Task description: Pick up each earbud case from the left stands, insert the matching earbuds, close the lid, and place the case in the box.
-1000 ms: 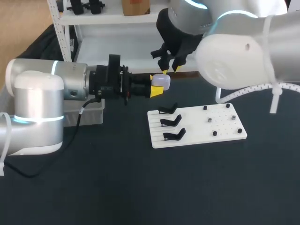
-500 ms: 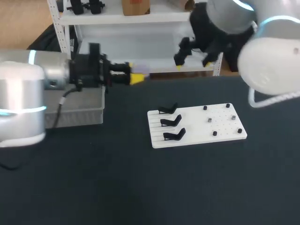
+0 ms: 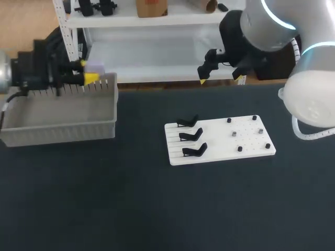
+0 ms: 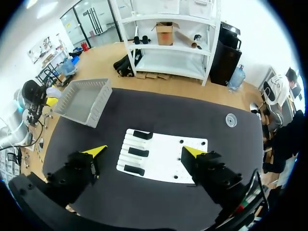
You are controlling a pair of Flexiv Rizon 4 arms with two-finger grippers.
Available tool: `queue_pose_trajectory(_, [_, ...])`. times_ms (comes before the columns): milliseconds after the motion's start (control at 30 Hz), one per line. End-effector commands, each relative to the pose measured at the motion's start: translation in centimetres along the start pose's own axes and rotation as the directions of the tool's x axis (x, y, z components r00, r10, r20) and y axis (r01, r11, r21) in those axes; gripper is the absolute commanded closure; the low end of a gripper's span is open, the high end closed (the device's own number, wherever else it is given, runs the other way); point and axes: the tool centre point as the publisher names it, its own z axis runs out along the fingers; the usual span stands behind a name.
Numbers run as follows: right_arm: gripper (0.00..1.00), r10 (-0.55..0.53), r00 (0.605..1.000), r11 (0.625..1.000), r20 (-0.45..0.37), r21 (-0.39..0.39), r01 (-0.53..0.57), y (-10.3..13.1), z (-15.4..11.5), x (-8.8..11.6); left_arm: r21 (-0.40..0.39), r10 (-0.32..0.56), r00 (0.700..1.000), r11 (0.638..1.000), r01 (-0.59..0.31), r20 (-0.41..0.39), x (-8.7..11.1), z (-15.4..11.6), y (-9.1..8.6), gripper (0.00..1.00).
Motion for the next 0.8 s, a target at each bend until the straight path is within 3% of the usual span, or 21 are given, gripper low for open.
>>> queue_pose_trajectory(33, [0.00,0.002,1.000,1.000,0.018,0.004,-0.002,0.0,-0.1,0.3,0.030,-0.036,0.999,0.999,0.036,-0.013,3.4,-1.9,1.7,1.00])
queue_pose_trajectory(167, [0.00,0.002,1.000,1.000,0.018,0.004,-0.002,0.0,-0.1,0.3,0.044,-0.091,0.989,0.994,0.097,-0.115,6.6,-1.9,2.4,1.00])
queue_pose_trajectory(333, [0.00,0.002,1.000,1.000,0.018,0.004,-0.002,0.0,-0.1,0.3,-0.007,-0.156,0.975,0.988,0.157,-0.159,9.9,-1.6,2.7,1.00])
queue_pose_trajectory(467, [0.00,0.002,1.000,1.000,0.018,0.004,-0.002,0.0,-0.1,0.3,-0.026,-0.208,0.943,0.978,0.209,-0.261,12.4,-1.3,2.8,1.00])
queue_pose_trajectory(700, [0.00,0.002,1.000,1.000,0.018,0.004,-0.002,0.0,-0.1,0.3,-0.059,-0.284,0.928,0.959,0.278,-0.240,16.1,-0.9,1.8,1.00])
queue_pose_trajectory(800, [0.00,0.002,1.000,1.000,0.018,0.004,-0.002,0.0,-0.1,0.3,-0.058,-0.306,0.921,0.952,0.301,-0.243,16.8,-1.0,1.8,1.00])
